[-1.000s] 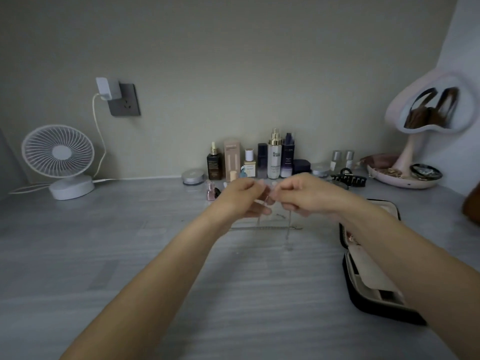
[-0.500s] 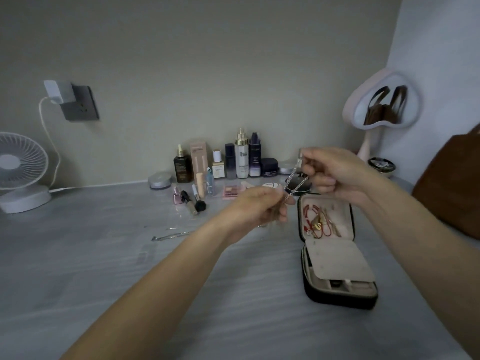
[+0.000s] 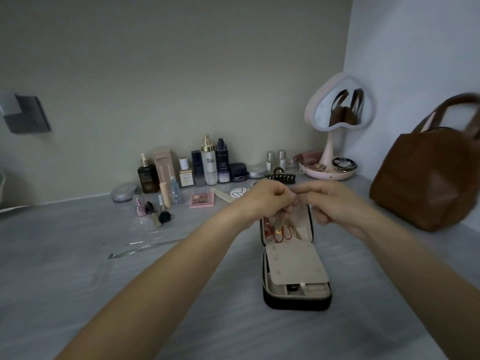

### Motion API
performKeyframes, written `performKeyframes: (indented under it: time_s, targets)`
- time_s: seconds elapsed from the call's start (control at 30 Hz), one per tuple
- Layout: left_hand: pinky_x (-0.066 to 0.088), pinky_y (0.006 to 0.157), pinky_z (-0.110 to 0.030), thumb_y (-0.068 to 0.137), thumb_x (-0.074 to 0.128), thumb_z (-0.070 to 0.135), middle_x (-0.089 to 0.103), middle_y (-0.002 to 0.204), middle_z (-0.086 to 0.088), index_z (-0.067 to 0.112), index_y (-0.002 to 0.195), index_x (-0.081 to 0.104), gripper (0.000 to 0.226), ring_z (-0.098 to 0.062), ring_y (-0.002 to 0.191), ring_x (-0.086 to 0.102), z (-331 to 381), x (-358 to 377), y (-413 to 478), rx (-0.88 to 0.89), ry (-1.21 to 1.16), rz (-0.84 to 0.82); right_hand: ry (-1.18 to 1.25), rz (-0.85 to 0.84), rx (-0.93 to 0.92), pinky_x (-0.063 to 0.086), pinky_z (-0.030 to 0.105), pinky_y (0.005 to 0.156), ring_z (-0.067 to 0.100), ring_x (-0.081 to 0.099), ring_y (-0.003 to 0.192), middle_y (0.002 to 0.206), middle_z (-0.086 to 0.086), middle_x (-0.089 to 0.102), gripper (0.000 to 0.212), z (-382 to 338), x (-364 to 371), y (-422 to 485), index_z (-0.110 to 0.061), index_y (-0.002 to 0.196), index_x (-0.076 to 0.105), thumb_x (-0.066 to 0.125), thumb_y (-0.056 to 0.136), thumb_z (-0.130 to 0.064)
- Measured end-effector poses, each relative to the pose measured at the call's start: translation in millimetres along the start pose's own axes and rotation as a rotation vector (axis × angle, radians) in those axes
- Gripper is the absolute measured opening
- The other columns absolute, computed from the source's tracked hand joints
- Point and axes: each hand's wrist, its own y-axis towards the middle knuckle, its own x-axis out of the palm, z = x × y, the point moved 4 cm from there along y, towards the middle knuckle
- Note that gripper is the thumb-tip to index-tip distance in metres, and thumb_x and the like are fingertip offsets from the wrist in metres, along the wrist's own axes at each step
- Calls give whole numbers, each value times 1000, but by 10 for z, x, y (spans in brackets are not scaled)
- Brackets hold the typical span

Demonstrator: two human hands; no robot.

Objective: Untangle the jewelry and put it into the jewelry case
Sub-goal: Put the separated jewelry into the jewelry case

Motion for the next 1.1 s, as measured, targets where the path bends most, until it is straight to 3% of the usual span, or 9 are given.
performKeyframes:
  time_s: [0.13, 0.23, 0.4, 0.5, 0.57, 0.63, 0.73, 0.9, 1.1]
  targets:
    - [42, 51, -18, 95, 49, 17, 59, 65, 2, 16, 68, 59, 28, -1, 48, 52, -29, 98, 129, -20, 110, 35, 105, -98, 33, 34, 18, 43, 7, 38, 41, 57, -4, 61, 26, 139, 14, 17, -21, 94, 66, 49, 89, -1]
    - [42, 57, -25, 95, 50, 21, 57, 67, -1, 10, 74, 60, 26, -14, 61, 51, -100, 151, 188, -58, 173, 44, 59, -62, 42, 29, 15, 41, 3, 38, 40, 61, -4, 64, 17, 278, -11, 64, -13, 98, 66, 58, 86, -3]
    - [35, 52, -23, 91, 56, 25, 52, 61, -4, 14, 69, 59, 25, -13, 52, 44, -186, 171, 204, -30, 367, 32, -17, 27, -27, 29, 11, 37, 0, 39, 35, 61, 7, 60, 5, 356, -81, 120, -4, 81, 66, 63, 84, -2]
    - [44, 80, -29, 86, 61, 35, 63, 102, -6, 20, 103, 67, 23, -19, 95, 56, -195, 113, 231, 13, 559, 101, -185, 64, -74, 36, 14, 44, 9, 46, 49, 68, 13, 63, 15, 399, -100, 187, -15, 71, 65, 65, 82, -4]
    - [32, 103, -40, 81, 62, 47, 49, 129, -4, 28, 124, 55, 47, -25, 125, 39, -207, 36, 247, -11, 698, 167, -331, 69, -93, 38, 18, 51, 11, 49, 56, 70, 8, 66, 14, 409, -96, 228, -19, 71, 65, 67, 82, -11]
    - [19, 109, -45, 75, 66, 54, 36, 143, -2, 28, 137, 38, 73, -26, 134, 27, -257, 13, 263, -108, 771, 121, -484, 78, -135, 42, 18, 57, 6, 52, 58, 68, -4, 64, 8, 382, -87, 265, -20, 75, 67, 66, 83, -17]
    - [16, 109, -47, 69, 68, 59, 38, 144, -1, 24, 141, 30, 89, -23, 134, 32, -340, 90, 334, -181, 713, 45, -687, 120, -223, 45, 29, 67, 10, 56, 73, 73, -10, 60, 6, 279, -42, 319, -26, 81, 67, 63, 84, -25]
    - [31, 102, -45, 76, 64, 54, 59, 111, 4, 22, 119, 51, 56, -19, 113, 53, -413, 118, 423, -211, 588, 183, -811, 149, -236, 49, 33, 73, 17, 59, 88, 88, -4, 67, 10, 206, 37, 386, -28, 89, 70, 61, 84, -29]
    - [46, 89, -40, 81, 62, 42, 62, 109, -1, 21, 111, 56, 37, -22, 104, 57, -454, 135, 434, -144, 506, 302, -820, 221, -248, 48, 32, 73, 23, 60, 94, 95, 1, 68, 12, 236, 25, 345, -21, 94, 64, 62, 85, -27]
